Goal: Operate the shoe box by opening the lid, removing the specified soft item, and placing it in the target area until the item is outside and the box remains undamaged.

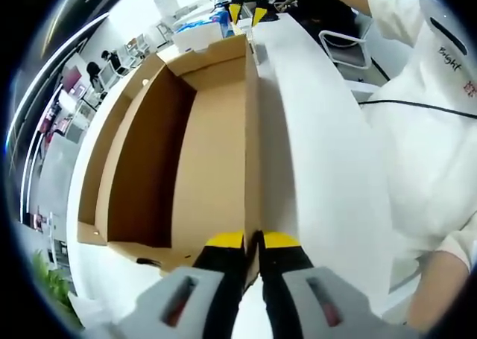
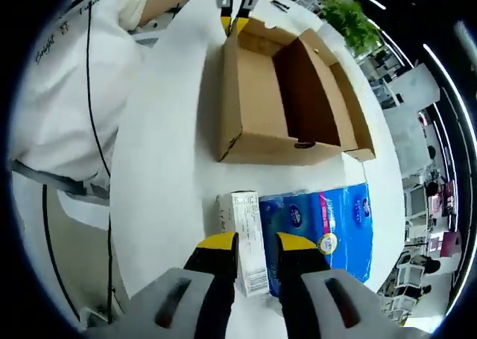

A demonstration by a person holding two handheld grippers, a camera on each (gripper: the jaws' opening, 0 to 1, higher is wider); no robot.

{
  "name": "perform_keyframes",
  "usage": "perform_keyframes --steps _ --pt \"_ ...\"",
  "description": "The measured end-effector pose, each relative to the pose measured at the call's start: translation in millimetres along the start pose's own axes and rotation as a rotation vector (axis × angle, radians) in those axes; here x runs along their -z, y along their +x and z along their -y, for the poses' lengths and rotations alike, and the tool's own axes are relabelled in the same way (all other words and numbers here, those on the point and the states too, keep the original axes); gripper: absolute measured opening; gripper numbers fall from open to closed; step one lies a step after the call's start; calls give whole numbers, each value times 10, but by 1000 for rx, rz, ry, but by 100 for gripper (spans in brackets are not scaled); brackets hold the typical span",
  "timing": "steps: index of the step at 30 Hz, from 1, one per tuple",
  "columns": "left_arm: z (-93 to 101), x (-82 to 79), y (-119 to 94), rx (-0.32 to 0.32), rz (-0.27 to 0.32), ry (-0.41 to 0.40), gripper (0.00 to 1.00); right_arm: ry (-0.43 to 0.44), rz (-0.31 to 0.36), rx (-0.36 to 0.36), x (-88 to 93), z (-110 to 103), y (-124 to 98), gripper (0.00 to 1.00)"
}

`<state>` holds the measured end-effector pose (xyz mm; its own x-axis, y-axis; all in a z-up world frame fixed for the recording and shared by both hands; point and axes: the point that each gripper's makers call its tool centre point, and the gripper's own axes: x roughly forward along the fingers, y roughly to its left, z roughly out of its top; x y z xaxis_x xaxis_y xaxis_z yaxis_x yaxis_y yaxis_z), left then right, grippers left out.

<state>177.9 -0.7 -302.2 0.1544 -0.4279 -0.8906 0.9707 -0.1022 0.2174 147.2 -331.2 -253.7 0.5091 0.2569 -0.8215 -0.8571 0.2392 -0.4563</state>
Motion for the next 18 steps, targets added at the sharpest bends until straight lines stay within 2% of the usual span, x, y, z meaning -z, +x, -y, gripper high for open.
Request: perform_keyframes --steps 1,7,9,12,13,15,18 --pt "0 4 -3 -2 3 1 6 20 43 41 -29 58 -31 16" --pt "3 -1 -1 -6 3 2 6 197 193 179 -101 222 -204 15" --pt "4 -2 -1 -7 4 3 6 259 264 251 -147 330 -289 15" --pt "1 -7 1 -9 7 4 6 436 408 326 -224 459 -421 17" --pt "0 -7 1 -9 7 3 6 462 415 324 -205 463 -437 17" --pt "0 -9 3 -9 4 2 6 604 504 375 -230 587 -509 18" --pt "-1 -11 5 -8 -1 -5 6 720 579 396 -286 683 -534 21"
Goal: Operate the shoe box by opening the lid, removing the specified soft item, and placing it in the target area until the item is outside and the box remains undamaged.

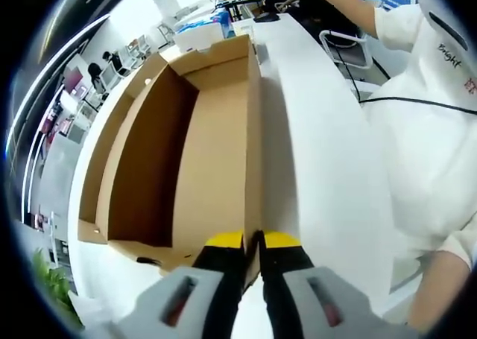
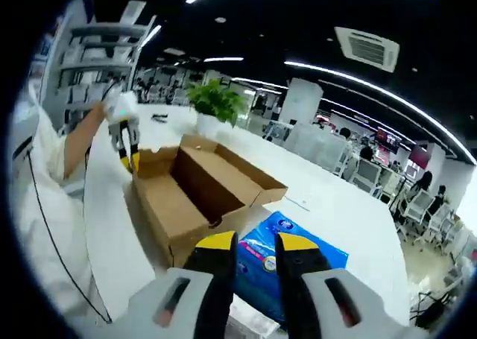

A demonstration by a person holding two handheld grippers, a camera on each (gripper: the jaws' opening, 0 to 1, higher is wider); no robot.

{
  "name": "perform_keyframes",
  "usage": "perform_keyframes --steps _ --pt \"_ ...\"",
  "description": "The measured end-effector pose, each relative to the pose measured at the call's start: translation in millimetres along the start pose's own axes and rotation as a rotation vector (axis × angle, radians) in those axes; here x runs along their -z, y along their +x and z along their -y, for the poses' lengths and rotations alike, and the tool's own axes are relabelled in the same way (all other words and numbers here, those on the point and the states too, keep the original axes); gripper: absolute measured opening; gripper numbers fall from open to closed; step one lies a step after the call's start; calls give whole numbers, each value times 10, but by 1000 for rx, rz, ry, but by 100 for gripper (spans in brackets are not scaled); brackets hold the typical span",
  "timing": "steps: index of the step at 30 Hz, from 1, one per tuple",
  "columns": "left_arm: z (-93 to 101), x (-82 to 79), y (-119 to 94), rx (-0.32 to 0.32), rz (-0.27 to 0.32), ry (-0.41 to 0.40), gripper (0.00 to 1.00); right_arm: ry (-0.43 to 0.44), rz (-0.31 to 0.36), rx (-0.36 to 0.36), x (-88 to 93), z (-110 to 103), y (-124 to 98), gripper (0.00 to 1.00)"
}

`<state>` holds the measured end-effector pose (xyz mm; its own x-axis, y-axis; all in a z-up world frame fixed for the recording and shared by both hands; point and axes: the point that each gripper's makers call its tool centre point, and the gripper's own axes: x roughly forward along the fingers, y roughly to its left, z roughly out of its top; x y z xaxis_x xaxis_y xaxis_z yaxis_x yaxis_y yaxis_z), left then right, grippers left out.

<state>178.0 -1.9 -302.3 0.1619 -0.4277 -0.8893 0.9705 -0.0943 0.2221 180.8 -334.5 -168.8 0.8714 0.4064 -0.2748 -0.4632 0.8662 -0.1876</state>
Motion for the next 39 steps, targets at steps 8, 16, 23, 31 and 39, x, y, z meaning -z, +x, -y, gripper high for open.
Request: perform_keyframes --steps 8,16,23,31,39 --pt "-35 -29 -18 -5 55 -73 6 202 159 80 -81 -18 164 23" --pt "-17 -34 -20 -10 76 -8 4 278 291 178 -274 4 202 57" --pt "25 -46 -18 4 81 33 2 228 209 147 -407 111 379 57" --pt "28 -52 -22 -6 95 60 3 209 116 159 -319 260 529 37" --pt "19 -50 -23 -2 96 55 3 147 72 139 -430 268 543 41"
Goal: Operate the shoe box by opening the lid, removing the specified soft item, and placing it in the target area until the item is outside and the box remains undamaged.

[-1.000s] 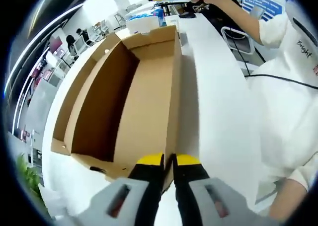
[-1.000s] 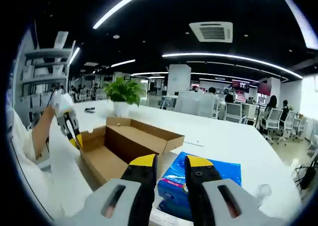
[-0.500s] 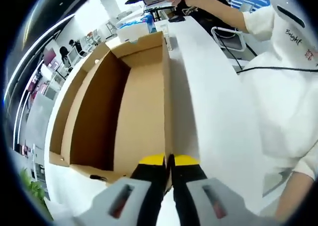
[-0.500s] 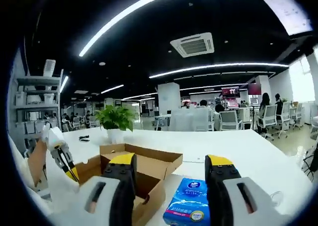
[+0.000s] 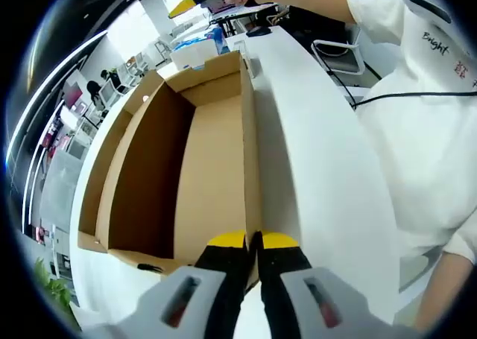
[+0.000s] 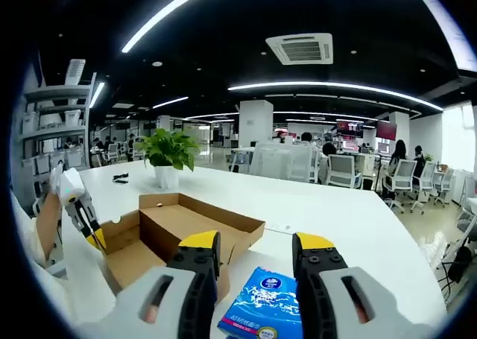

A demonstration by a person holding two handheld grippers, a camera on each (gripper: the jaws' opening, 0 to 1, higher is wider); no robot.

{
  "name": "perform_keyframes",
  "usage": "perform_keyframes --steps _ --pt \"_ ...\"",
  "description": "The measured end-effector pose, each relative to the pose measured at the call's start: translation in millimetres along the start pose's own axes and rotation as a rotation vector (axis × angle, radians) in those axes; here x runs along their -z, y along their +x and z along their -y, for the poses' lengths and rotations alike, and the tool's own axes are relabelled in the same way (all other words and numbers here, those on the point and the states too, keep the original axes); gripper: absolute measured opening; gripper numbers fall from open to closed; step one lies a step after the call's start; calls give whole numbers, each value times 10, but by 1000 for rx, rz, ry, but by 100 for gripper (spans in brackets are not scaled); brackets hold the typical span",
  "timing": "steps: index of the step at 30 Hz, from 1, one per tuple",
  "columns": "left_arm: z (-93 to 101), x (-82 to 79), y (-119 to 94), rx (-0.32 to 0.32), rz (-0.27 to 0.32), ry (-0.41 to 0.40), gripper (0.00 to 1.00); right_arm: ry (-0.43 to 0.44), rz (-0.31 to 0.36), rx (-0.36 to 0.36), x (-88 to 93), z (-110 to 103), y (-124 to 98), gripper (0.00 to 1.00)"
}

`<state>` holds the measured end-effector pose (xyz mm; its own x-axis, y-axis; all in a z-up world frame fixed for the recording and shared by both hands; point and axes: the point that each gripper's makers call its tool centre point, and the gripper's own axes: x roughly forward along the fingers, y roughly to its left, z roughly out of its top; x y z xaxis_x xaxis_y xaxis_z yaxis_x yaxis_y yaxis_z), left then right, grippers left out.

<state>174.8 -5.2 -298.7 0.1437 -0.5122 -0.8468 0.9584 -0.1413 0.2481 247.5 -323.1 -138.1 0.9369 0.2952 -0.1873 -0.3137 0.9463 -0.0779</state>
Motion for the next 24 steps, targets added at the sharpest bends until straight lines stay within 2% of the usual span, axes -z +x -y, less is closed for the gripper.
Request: perform_keyframes --steps 2,3,4,5,6,7,8,11,13,16,20,22,24 --pt "3 0 -1 -3 1 -4 3 7 -14 -7 -13 38 36 42" --pt "4 -1 -2 -4 4 2 3 74 -37 -22 2 31 58 44" --pt "4 -1 -2 -3 6 -1 3 91 -49 -37 -3 26 81 45" --pt "5 -1 -3 -1 6 -6 3 82 -54 -46 -25 41 114 46" --pt "1 0 -1 0 6 0 3 19 -67 -73 -44 49 177 45" --pt "-1 0 -1 2 5 5 3 -44 -113 -78 -1 78 210 44" --pt "0 1 -1 3 8 6 3 -66 -123 -53 -6 155 262 42" --pt "-1 1 -1 -1 10 6 3 22 -127 -67 -33 159 373 33" --pt "-3 -1 -1 -4 12 9 3 71 -132 -78 -52 161 441 36" --pt "-8 -4 1 -7 15 -1 4 93 -143 -39 -80 231 524 38" --pt "-4 -3 5 -8 8 -3 3 -42 -184 -4 -83 282 550 29" --pt "0 -5 5 -9 7 6 3 -28 -176 1 -135 249 578 28" --pt "3 -7 5 -9 8 1 3 -37 -198 3 -168 223 613 29"
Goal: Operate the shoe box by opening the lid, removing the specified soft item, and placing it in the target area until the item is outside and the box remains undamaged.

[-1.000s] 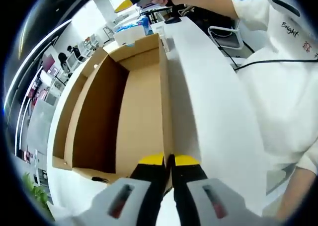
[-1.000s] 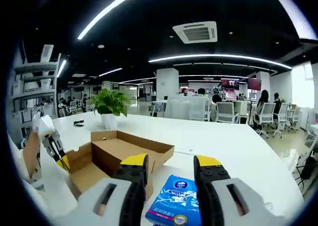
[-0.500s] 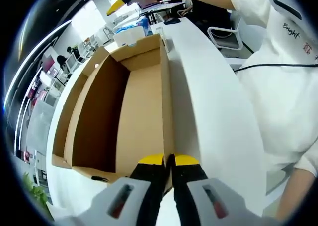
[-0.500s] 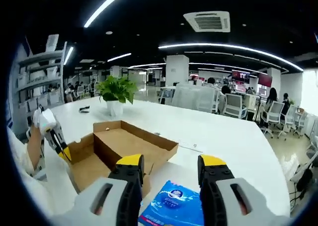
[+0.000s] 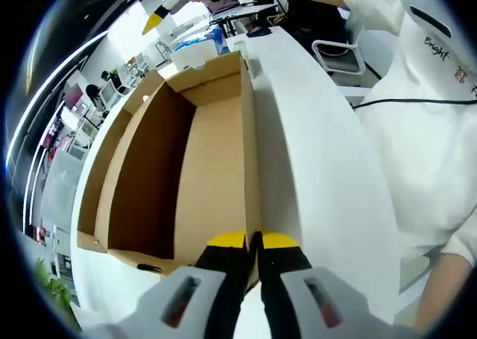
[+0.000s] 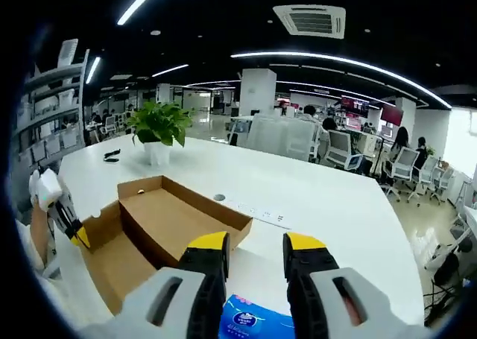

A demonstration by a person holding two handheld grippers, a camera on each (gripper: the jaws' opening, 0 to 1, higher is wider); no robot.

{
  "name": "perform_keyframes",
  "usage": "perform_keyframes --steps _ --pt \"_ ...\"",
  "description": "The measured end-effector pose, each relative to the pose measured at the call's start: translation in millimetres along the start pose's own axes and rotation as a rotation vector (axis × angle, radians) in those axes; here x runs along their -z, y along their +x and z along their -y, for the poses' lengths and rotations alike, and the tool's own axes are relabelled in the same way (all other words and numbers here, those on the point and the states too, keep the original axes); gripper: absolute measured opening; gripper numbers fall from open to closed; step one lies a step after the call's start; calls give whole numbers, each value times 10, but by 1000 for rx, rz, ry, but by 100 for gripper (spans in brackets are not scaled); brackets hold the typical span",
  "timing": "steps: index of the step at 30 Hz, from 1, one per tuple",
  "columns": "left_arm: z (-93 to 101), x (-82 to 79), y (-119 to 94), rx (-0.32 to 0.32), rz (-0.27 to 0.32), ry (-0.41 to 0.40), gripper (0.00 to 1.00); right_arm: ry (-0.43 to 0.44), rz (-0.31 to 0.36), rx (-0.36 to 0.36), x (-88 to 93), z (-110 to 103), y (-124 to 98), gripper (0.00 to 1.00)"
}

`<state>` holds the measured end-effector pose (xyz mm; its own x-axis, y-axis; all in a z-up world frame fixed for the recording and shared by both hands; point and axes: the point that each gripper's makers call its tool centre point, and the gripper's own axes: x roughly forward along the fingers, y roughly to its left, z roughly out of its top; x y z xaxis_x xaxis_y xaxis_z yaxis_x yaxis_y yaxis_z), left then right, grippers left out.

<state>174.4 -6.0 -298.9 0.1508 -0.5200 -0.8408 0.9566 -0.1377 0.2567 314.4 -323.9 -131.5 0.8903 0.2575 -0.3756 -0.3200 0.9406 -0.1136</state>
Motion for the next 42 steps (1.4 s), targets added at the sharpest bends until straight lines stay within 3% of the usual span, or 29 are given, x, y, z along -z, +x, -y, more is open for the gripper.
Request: perform_keyframes --steps 1,5,8,13,15,17,21,23,28,39,42 --pt "0 -2 0 -1 2 8 3 -1 5 5 -50 -12 21 31" --pt "4 0 1 1 -4 -5 3 133 -18 -40 -179 -102 120 46" --pt "5 0 0 6 -5 -20 3 123 -27 0 -303 -50 160 36" --pt "6 2 2 14 -11 -27 2 126 -22 38 -416 -6 242 37" --pt "35 1 4 26 -20 -39 1 170 -12 53 -480 21 278 38" --pt "38 2 5 33 -24 -32 1 142 -64 34 -440 -8 336 40" --pt "13 6 5 41 -19 -33 2 104 -120 66 -435 39 408 42" --pt "-7 5 6 40 -15 -42 2 149 -155 9 -403 -59 432 43" --pt "6 9 6 37 -21 -36 2 257 -180 10 -381 -12 534 40" --pt "-11 10 1 32 -11 -23 2 225 -217 33 -474 -65 686 44" --pt "-11 11 1 31 -11 -24 2 172 -251 37 -465 -122 727 44"
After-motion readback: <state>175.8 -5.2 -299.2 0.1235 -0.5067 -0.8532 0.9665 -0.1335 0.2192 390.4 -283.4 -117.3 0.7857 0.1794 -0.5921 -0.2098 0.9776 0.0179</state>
